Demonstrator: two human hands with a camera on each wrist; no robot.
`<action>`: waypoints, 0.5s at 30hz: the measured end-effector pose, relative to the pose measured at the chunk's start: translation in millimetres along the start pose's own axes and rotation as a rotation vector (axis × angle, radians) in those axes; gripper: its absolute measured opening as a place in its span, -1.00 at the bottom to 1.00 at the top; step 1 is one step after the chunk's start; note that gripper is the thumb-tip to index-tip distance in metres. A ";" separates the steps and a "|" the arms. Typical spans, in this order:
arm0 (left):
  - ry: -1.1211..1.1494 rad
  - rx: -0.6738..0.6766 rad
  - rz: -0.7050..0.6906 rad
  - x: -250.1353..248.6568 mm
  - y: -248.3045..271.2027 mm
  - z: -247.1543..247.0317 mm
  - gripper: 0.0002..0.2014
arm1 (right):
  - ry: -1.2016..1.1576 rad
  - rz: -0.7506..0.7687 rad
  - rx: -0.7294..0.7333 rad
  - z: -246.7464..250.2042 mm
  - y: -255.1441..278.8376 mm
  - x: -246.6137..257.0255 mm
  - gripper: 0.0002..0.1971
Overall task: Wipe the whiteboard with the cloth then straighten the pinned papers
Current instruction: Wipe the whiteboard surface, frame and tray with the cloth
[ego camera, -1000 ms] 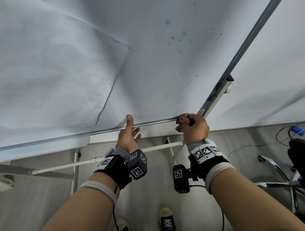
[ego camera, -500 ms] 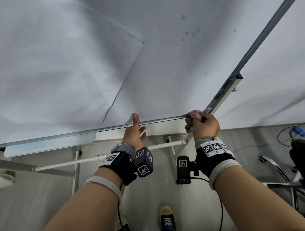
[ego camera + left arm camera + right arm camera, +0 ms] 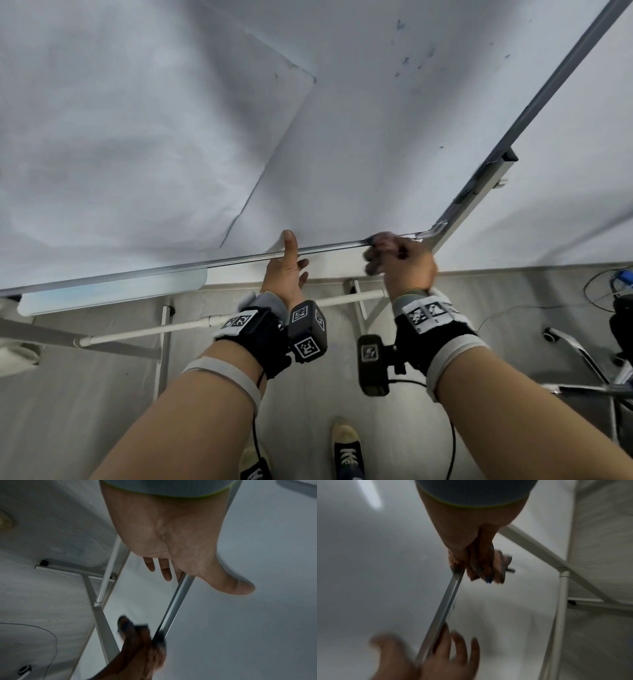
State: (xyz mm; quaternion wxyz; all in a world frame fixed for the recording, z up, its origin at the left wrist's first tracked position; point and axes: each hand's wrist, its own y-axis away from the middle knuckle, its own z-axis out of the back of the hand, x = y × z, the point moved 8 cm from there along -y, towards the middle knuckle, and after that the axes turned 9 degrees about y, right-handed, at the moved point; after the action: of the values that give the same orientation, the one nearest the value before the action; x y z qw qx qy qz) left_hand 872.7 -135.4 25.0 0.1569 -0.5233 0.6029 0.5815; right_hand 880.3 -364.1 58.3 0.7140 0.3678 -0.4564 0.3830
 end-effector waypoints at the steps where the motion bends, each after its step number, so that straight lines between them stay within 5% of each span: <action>1: -0.005 -0.005 0.000 -0.7 -0.4 1.3 -0.31 | 0.051 0.044 0.119 -19.7 8.1 4.2 -0.70; 3: 0.003 0.002 -0.001 -2.2 2.0 2.2 -0.30 | 0.277 0.095 0.200 -36.3 19.0 2.0 -0.72; 7: 0.026 0.038 0.025 -2.2 2.2 2.6 -0.03 | 0.276 -0.005 -0.251 31.4 11.7 -1.0 -0.90; 10: 0.035 0.048 0.022 -0.1 1.1 2.8 -0.07 | 0.116 -0.058 -0.490 73.2 -2.8 -6.5 -0.86; 15: 0.028 0.015 0.014 -1.4 0.8 2.9 -0.04 | 0.053 -0.083 -0.265 31.8 -3.1 -0.4 -0.83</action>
State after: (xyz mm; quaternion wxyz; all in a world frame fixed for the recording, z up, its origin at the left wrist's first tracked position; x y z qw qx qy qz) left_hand 871.4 -132.4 25.8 0.1483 -0.5259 0.6128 0.5709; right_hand 871.2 -393.4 67.4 0.7834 0.2784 -0.4683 0.2991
